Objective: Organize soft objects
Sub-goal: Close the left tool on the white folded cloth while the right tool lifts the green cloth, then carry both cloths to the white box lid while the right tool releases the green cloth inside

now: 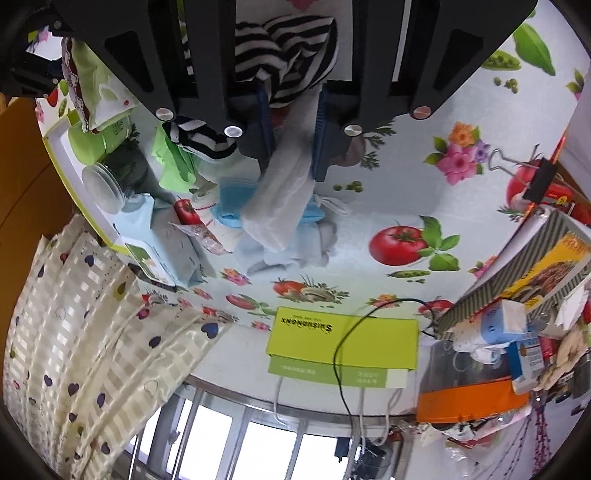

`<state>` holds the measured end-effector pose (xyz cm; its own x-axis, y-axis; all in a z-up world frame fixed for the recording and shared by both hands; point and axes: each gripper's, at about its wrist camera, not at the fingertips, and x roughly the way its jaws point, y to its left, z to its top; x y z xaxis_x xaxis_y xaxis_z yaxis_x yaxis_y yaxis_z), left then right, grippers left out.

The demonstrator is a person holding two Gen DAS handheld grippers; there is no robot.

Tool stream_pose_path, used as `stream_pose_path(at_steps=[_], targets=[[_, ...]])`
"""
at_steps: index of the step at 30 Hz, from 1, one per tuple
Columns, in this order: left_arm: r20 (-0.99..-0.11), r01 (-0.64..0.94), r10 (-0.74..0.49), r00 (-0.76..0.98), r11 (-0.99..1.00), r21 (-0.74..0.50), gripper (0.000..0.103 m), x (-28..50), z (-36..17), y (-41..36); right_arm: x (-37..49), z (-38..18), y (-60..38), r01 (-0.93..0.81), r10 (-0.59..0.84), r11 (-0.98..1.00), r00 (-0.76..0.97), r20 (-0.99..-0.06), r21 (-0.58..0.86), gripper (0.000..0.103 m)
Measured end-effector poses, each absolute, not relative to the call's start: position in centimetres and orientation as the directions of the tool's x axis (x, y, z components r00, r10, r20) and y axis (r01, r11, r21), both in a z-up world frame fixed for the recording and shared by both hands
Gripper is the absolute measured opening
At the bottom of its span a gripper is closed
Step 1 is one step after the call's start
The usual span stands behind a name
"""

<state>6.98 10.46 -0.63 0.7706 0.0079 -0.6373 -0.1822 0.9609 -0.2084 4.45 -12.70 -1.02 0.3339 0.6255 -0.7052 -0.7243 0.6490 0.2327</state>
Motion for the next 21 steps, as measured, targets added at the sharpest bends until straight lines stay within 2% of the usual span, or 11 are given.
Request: stream_pose_path(at_steps=[6, 11, 21], targets=[[-0.591, -0.190, 0.035, 0.806, 0.961, -0.202, 0.020, 4.4, 1.7, 10.1, 3.9, 0.2, -13.2, -0.732, 0.640, 0.645, 0.360, -0.679, 0.220, 0.035], [-0.557, -0.156, 0.012, 0.831, 0.964, -0.213, 0.020, 2.7, 3.7, 8.7, 3.7, 1.1, -13.8, -0.734, 0.648, 0.646, 0.384, -0.658, 0.207, 0.035], [-0.544, -0.095, -0.038, 0.838, 0.972, -0.215, 0.020, 1.9, 5.5, 5.5, 3.9, 3.0, -16.3, -0.718, 0.654, 0.669, 0.447, -0.611, 0.191, 0.035]])
